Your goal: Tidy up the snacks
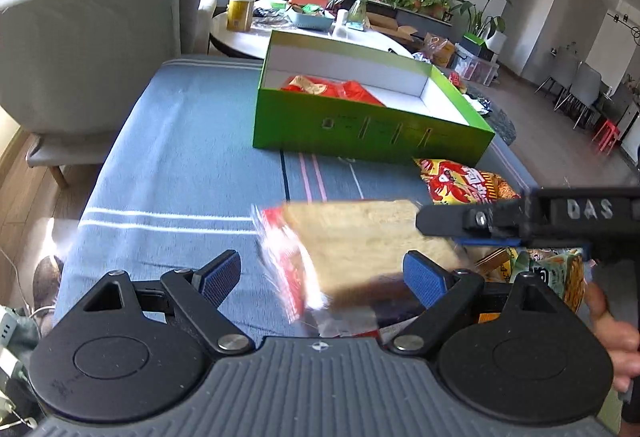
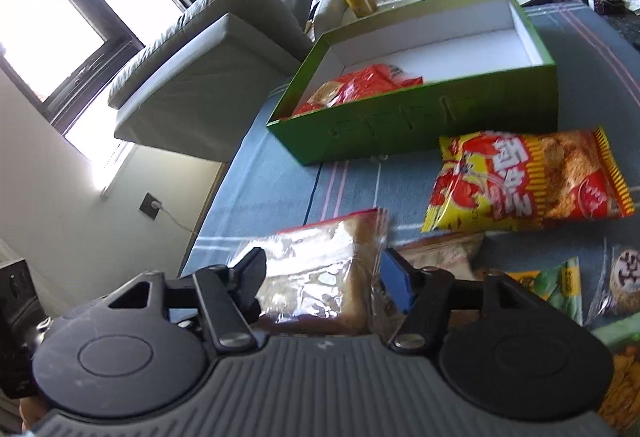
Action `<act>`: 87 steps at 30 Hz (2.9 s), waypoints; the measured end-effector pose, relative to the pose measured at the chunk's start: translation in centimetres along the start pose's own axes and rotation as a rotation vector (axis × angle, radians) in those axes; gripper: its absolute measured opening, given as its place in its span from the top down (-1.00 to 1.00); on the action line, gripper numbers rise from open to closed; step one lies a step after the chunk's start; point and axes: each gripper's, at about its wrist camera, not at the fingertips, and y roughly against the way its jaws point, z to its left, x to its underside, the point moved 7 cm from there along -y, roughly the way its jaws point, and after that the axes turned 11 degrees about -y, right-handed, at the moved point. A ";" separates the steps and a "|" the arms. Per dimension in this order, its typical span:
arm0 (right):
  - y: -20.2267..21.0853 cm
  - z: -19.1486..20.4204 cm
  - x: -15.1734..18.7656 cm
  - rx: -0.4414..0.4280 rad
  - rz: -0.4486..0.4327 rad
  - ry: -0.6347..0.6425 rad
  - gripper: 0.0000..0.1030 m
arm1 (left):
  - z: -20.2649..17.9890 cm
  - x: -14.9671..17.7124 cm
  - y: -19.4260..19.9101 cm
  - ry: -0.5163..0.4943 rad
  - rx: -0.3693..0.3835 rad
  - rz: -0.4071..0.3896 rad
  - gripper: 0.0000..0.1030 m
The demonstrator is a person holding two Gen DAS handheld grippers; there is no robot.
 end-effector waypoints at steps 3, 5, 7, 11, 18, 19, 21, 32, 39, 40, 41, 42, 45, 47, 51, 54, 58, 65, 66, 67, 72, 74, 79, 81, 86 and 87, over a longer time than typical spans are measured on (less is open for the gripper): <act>0.1 0.6 1.1 -0.041 0.031 0.004 -0.62 | 0.4 0.1 0.2 0.020 -0.010 0.000 -0.69; 0.2 0.6 1.1 -0.032 0.018 0.000 -0.62 | 0.7 0.1 0.3 0.026 -0.019 -0.003 -0.69; 0.1 0.2 0.8 -0.011 0.004 -0.014 -0.62 | 1.1 0.0 0.3 0.032 -0.034 -0.005 -0.69; -0.1 0.1 1.0 -0.007 0.011 -0.025 -0.62 | 1.9 -0.3 0.3 0.023 -0.071 -0.021 -0.69; -0.8 0.2 1.0 0.004 0.017 -0.042 -0.62 | 2.7 -0.5 -1.2 0.013 -0.036 -0.018 -0.57; -1.1 0.2 0.9 0.007 0.019 -0.042 -0.62 | 2.5 -0.4 -1.4 0.013 -0.020 -0.018 -0.53; -1.5 0.2 0.9 0.013 0.025 -0.043 -0.56 | 2.0 -0.2 -1.4 0.010 0.022 -0.014 -0.48; 0.0 2.2 0.6 -0.060 -0.015 -0.008 -0.48 | -0.1 -1.3 1.1 -0.060 0.026 -0.079 -0.27; 0.1 1.5 0.1 0.010 -0.055 -0.002 -0.47 | -0.1 -1.1 0.6 -0.093 -0.046 -0.048 -0.30; 0.0 0.9 0.0 0.026 -0.062 -0.013 -0.47 | 0.3 -0.9 0.3 -0.078 -0.048 -0.040 -0.31; -0.1 0.3 -0.2 0.036 -0.064 -0.027 -0.48 | 0.6 -0.8 0.2 -0.051 -0.038 -0.034 -0.34; -0.2 -0.1 -0.4 0.033 -0.061 -0.040 -0.51 | 0.9 -0.8 0.1 -0.023 -0.022 -0.032 -0.36; 0.0 -0.8 -1.0 0.056 -0.082 -0.072 -0.59 | 1.3 -1.0 0.0 0.022 -0.007 -0.033 -0.36; 0.4 -1.1 -1.3 0.083 -0.111 -0.070 -0.60 | 1.3 -1.3 -0.1 0.009 -0.022 -0.040 -0.38; -0.1 -1.9 -1.3 0.121 -0.073 -0.067 -0.60 | 0.8 -1.6 -0.8 -0.004 0.001 -0.032 -0.40; -1.2 -2.1 -1.1 0.085 -0.030 -0.089 -0.60 | 0.3 -1.5 -2.0 -0.004 0.034 0.000 -0.40; -2.1 -2.1 -1.1 0.098 -0.014 -0.080 -0.43 | -0.6 -1.6 -2.6 -0.034 0.041 -0.004 -0.34; -0.2 -0.3 -1.3 0.072 -0.068 -0.002 -0.31 | -2.4 -3.4 -0.1 -0.136 0.005 -0.077 -0.25; 0.2 -0.1 -1.5 0.056 -0.074 -0.001 -0.31 | -2.7 -3.7 0.3 -0.142 0.010 -0.091 -0.25; 0.6 0.2 -1.7 0.043 -0.079 0.001 -0.31 | -2.9 -4.1 0.7 -0.149 0.007 -0.104 -0.25; 2.3 1.3 -3.7 0.043 -0.148 0.035 -0.31 | -4.1 -6.6 2.0 -0.182 0.002 -0.169 -0.25; 2.9 1.3 -4.7 0.029 -0.165 0.024 -0.31 | -4.3 -7.6 2.0 -0.177 0.006 -0.183 -0.25; 3.9 1.3 -6.9 0.025 -0.215 0.034 -0.31 | -5.2 -9.7 1.0 -0.178 0.020 -0.197 -0.25; 4.0 1.1 -7.7 0.031 -0.232 0.035 -0.31 | -5.7 -10.5 0.1 -0.195 0.014 -0.196 -0.25; 3.8 0.2 -9.9 0.046 -0.265 0.021 -0.31 | -6.5 -12.7 -2.3 -0.222 0.012 -0.184 -0.25; 3.8 -0.1 -10.5 0.045 -0.272 0.017 -0.31 | -6.5 -13.3 -2.8 -0.215 0.015 -0.184 -0.25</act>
